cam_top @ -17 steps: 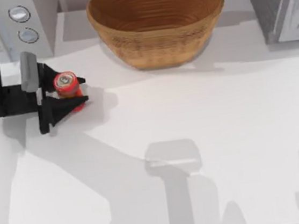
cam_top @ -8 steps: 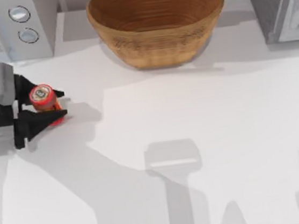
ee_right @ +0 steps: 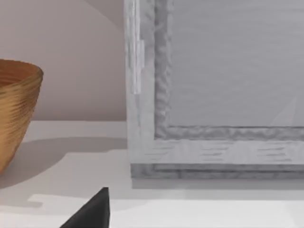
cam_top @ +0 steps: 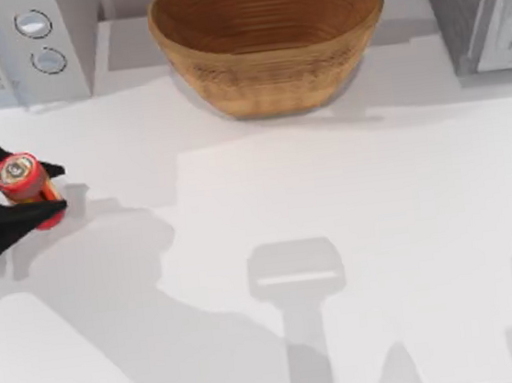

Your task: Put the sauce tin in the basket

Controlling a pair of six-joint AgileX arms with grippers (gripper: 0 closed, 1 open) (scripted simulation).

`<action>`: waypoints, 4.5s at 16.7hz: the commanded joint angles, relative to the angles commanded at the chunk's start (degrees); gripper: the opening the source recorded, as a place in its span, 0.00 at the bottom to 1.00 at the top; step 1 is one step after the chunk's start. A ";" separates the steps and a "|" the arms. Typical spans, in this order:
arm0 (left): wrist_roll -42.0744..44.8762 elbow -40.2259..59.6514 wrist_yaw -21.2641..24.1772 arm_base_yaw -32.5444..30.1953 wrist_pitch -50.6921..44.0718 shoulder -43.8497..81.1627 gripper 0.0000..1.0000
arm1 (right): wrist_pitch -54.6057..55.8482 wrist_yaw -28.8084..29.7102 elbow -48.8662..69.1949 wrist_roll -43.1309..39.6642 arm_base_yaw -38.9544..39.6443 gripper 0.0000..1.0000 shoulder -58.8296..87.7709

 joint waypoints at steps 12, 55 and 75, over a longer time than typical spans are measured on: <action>22.81 2.24 -1.10 3.98 -25.76 -1.25 0.00 | 0.00 0.00 0.00 0.00 0.00 1.00 0.00; -122.10 4.64 -49.34 -35.41 91.97 -19.15 0.00 | 0.00 0.00 0.00 0.00 0.00 1.00 0.00; -123.08 17.40 -52.16 -38.63 92.48 -6.58 0.53 | 0.00 0.00 0.00 0.00 0.00 1.00 0.00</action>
